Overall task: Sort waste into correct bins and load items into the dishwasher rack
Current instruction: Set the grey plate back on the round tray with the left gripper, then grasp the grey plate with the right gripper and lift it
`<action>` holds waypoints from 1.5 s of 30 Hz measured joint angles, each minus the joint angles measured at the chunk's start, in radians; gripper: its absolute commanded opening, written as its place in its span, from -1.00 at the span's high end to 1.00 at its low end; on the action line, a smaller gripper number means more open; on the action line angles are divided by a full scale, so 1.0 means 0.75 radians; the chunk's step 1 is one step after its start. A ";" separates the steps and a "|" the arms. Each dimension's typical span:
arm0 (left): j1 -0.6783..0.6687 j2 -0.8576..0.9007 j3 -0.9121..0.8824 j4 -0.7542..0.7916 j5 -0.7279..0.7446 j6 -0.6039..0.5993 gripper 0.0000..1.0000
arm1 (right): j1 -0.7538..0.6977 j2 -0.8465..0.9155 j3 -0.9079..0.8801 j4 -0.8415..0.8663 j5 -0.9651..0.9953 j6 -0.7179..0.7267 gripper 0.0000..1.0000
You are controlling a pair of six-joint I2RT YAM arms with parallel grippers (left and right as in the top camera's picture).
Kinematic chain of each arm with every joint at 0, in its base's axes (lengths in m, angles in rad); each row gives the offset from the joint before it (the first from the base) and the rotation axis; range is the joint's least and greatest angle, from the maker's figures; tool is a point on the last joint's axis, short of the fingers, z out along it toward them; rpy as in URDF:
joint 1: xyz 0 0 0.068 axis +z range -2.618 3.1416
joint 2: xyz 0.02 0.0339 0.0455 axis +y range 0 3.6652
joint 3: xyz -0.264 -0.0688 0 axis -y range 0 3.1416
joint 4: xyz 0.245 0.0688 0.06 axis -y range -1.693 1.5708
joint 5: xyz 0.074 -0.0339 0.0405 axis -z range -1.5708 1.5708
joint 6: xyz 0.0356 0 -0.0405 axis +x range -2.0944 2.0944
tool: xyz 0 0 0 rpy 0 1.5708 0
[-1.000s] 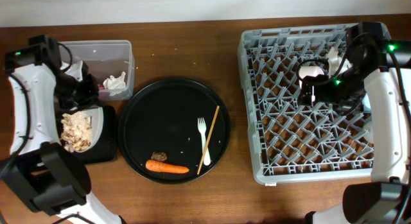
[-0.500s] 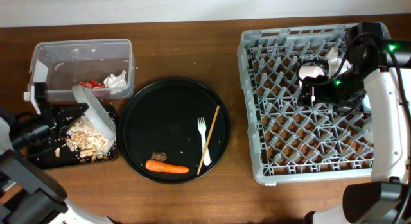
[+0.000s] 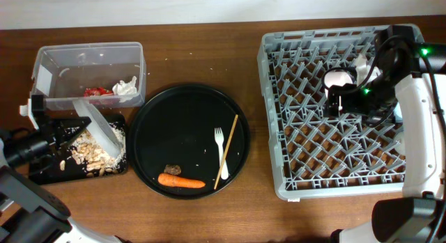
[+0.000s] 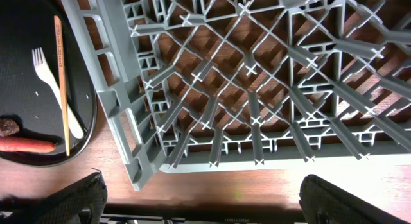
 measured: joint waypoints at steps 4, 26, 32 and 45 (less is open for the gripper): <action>-0.188 -0.282 -0.005 -0.024 0.003 0.073 1.00 | 0.000 0.000 -0.001 -0.001 0.005 -0.001 -0.97; -0.992 -0.631 0.106 0.421 -1.443 -1.304 -0.98 | 0.397 0.005 -0.009 0.151 -0.130 0.041 -0.97; -0.626 -0.648 0.103 0.351 -1.465 -1.305 -0.98 | 0.905 0.360 -0.009 0.417 -0.014 0.342 -0.70; -0.626 -0.648 0.103 0.351 -1.465 -1.305 -0.99 | 0.921 0.734 -0.011 0.539 0.035 0.574 0.24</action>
